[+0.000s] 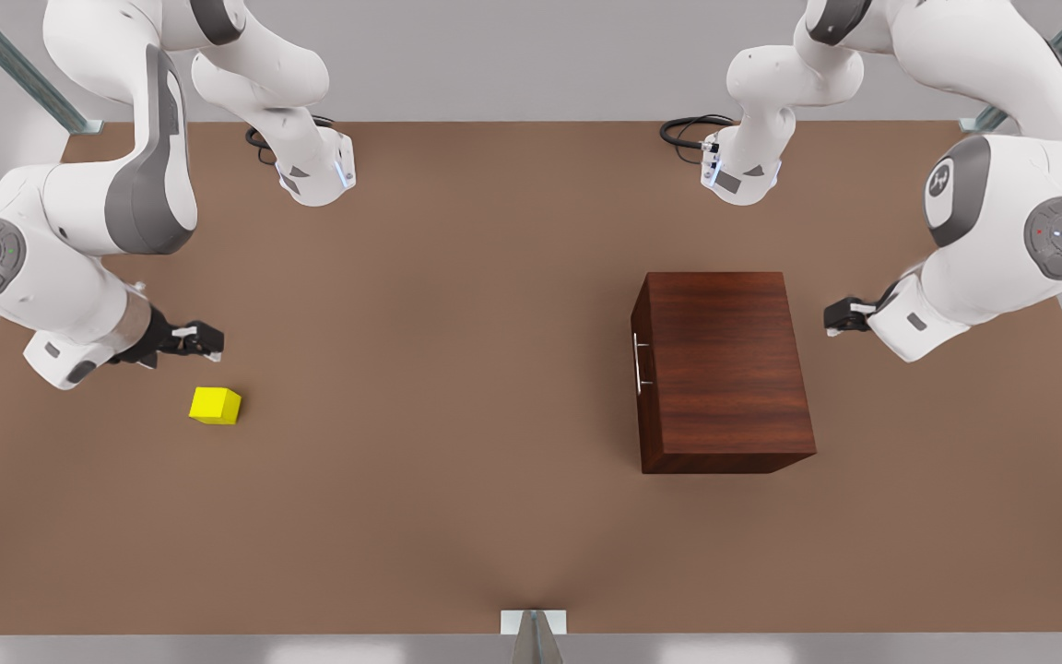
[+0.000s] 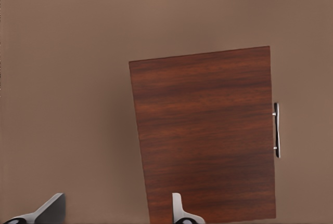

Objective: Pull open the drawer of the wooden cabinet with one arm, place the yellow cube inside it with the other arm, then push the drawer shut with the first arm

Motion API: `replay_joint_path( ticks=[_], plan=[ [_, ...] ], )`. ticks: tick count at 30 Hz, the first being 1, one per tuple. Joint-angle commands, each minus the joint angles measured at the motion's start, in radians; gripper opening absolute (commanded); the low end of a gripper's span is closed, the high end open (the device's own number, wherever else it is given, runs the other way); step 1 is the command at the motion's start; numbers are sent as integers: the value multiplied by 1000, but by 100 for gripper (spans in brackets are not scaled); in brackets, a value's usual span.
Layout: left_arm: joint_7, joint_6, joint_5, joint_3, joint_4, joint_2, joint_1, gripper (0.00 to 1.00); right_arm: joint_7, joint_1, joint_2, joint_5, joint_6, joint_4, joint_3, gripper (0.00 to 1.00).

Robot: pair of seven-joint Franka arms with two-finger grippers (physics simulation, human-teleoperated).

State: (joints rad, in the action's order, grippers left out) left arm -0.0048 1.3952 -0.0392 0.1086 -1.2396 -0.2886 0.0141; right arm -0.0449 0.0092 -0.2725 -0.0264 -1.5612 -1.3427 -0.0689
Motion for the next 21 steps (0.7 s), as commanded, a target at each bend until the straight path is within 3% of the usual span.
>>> replay_joint_path(
  ticks=[1,4,6,11,14,17,21],
  plan=[
    [35,107,-11,0,-6,2,1,100,-32,0,1,0,-68,0,0,100],
    [-69,56,-19,2,5,-29,113,100,-30,0,1,0,-68,0,0,100],
    [-322,19,-37,2,2,-67,274,100,-30,-2,1,0,-69,2,0,100],
    [-823,117,-143,2,3,-207,547,100,-30,0,1,0,-68,0,1,100],
    [-939,243,-229,2,3,-271,609,100,-21,-6,-11,-1,-85,-3,3,100],
    [-939,280,-349,2,5,-343,649,87,-15,-55,-36,0,-229,-116,3,100],
    [-929,271,-453,-3,-4,-386,650,78,6,-113,-234,0,-385,-130,1,100]
  ],
)
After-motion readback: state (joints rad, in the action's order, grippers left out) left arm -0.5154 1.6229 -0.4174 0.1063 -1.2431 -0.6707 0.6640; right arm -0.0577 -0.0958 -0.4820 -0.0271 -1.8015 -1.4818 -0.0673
